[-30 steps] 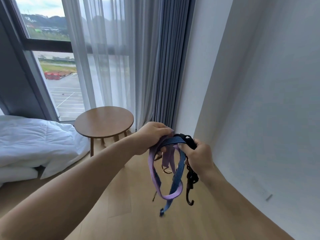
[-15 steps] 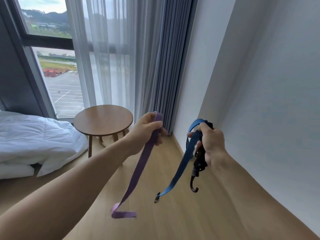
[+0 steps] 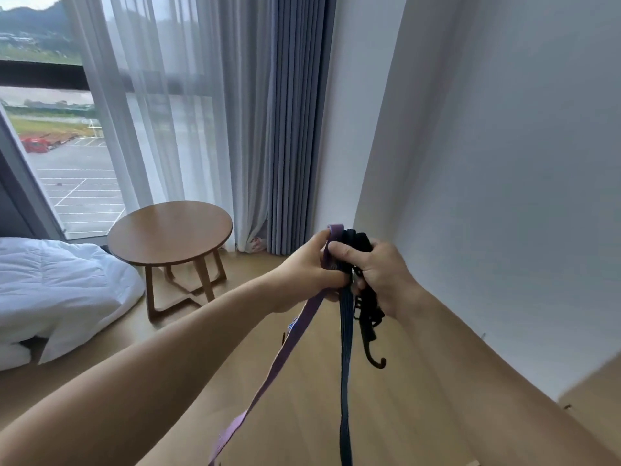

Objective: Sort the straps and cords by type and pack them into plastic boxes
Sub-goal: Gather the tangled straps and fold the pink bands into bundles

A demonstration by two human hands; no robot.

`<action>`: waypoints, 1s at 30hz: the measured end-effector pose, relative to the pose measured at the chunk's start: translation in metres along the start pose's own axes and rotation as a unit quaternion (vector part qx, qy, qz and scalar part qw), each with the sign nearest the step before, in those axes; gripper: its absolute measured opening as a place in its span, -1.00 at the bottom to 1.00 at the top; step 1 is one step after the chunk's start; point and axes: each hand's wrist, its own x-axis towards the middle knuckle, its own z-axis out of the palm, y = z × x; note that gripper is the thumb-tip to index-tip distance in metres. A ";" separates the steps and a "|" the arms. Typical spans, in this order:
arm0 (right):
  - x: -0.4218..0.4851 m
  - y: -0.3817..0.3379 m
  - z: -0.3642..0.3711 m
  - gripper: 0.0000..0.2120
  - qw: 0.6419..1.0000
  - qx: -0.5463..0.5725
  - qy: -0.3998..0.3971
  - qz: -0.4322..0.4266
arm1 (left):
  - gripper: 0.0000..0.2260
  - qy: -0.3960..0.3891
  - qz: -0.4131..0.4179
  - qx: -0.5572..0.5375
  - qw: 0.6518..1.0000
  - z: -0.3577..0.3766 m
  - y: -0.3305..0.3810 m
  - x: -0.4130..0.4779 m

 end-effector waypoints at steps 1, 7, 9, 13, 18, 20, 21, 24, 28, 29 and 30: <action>-0.003 0.000 -0.002 -0.69 1.000 -0.006 0.003 -0.004 | -0.48 0.008 0.004 0.007 1.000 0.005 -0.002 0.001; -0.030 0.022 -0.047 -0.75 0.994 0.069 0.075 -0.027 | -0.71 0.092 -0.009 0.001 0.996 0.025 0.010 0.014; -0.044 0.041 -0.060 -0.69 0.996 0.061 0.051 -0.037 | -0.71 0.084 -0.027 -0.066 0.994 0.036 0.021 0.020; -0.064 0.069 -0.075 -0.46 0.998 0.017 -0.009 -0.054 | -0.71 0.070 -0.044 -0.174 0.981 0.070 0.049 0.042; -0.076 0.071 -0.097 -0.47 0.997 0.063 0.018 -0.033 | -0.66 0.075 -0.014 -0.195 0.978 0.115 0.092 0.076; -0.081 0.072 -0.113 -0.42 0.996 0.067 0.059 -0.022 | -0.69 0.104 0.016 -0.179 0.978 0.127 0.106 0.091; -0.084 0.074 -0.121 -0.44 0.996 0.053 0.067 -0.020 | -0.70 0.126 0.029 -0.172 0.977 0.131 0.111 0.098; -0.096 0.079 -0.145 -0.68 0.998 0.036 0.059 -0.009 | -0.72 0.199 0.072 -0.148 0.966 0.133 0.118 0.121; -0.106 0.070 -0.181 -0.90 0.993 0.070 0.098 -0.017 | -0.63 0.275 0.077 -0.078 0.955 0.120 0.102 0.144; -0.107 0.063 -0.190 -0.85 0.991 0.078 0.110 -0.022 | -0.64 0.293 0.053 -0.063 0.953 0.116 0.093 0.148; -0.108 0.055 -0.199 -0.80 0.989 0.084 0.118 -0.032 | -0.68 0.309 0.027 -0.035 0.950 0.111 0.080 0.152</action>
